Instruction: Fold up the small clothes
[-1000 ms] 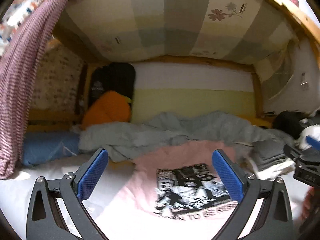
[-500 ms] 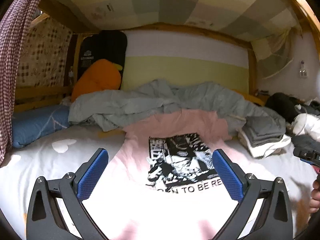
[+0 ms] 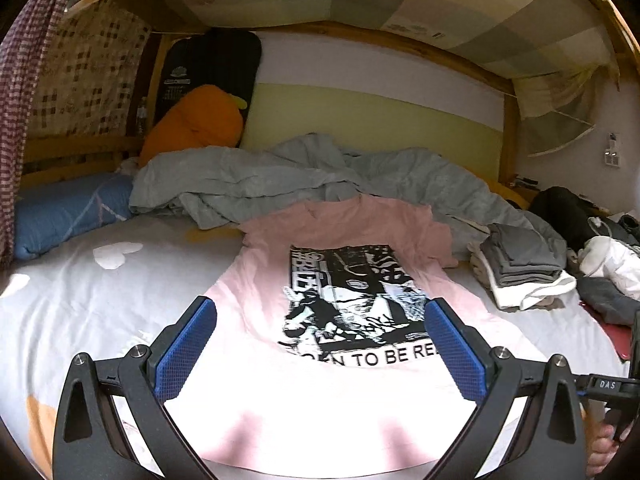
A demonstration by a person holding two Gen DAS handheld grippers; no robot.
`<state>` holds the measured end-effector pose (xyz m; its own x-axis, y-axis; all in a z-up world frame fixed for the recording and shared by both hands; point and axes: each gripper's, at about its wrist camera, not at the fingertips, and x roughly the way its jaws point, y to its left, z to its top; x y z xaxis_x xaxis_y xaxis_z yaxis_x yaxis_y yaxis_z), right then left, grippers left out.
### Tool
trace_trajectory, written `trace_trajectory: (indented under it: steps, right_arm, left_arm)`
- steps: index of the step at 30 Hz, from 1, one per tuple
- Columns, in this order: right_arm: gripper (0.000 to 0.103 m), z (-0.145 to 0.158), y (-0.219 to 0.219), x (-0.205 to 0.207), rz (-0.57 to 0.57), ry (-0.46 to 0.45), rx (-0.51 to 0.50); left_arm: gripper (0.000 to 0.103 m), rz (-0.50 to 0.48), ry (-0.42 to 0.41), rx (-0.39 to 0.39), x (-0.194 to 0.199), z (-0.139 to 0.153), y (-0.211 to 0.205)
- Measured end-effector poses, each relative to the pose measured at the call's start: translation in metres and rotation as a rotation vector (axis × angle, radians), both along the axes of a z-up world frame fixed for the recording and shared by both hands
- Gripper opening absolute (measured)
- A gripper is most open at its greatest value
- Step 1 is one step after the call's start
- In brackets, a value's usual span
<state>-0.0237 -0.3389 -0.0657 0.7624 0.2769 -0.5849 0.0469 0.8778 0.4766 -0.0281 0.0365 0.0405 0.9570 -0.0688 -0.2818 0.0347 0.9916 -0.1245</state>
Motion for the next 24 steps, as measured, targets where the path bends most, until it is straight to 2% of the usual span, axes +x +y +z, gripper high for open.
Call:
trace_trajectory:
  steps: [2,4,7,8,9,12,13,19,24]
  right_arm:
    - [0.052,0.001,0.007,0.003,0.027,0.004,-0.005]
    - [0.047,0.002,0.011,0.006,0.007,0.010,-0.017]
    - [0.030,-0.001,0.010,0.010,-0.026,0.020,-0.009]
    - [0.019,-0.001,0.010,0.009,-0.030,0.018,-0.012]
    - [0.013,-0.001,0.010,0.010,-0.030,0.020,-0.018]
    - [0.008,0.000,0.011,0.008,-0.033,0.009,-0.033]
    - [0.004,0.001,0.012,0.006,-0.036,0.000,-0.041]
    - [0.003,0.011,0.016,0.001,-0.075,-0.042,-0.120]
    - [0.003,0.018,0.013,-0.005,-0.102,-0.075,-0.118]
  left_arm:
    - [0.103,0.024,-0.027,0.023,-0.005,0.003,-0.001]
    - [0.103,0.025,-0.054,0.027,-0.010,0.007,-0.001]
    - [0.103,0.029,-0.064,0.015,-0.013,0.010,0.003]
    - [0.103,0.029,-0.060,0.011,-0.013,0.010,0.004]
    - [0.103,0.030,-0.057,0.006,-0.014,0.010,0.005]
    - [0.103,0.043,-0.055,0.001,-0.017,0.008,0.009]
    - [0.103,0.049,-0.055,0.001,-0.017,0.008,0.010]
    - [0.103,0.129,-0.091,0.032,-0.030,0.010,0.020]
    - [0.103,0.185,-0.055,-0.017,-0.038,0.003,0.044]
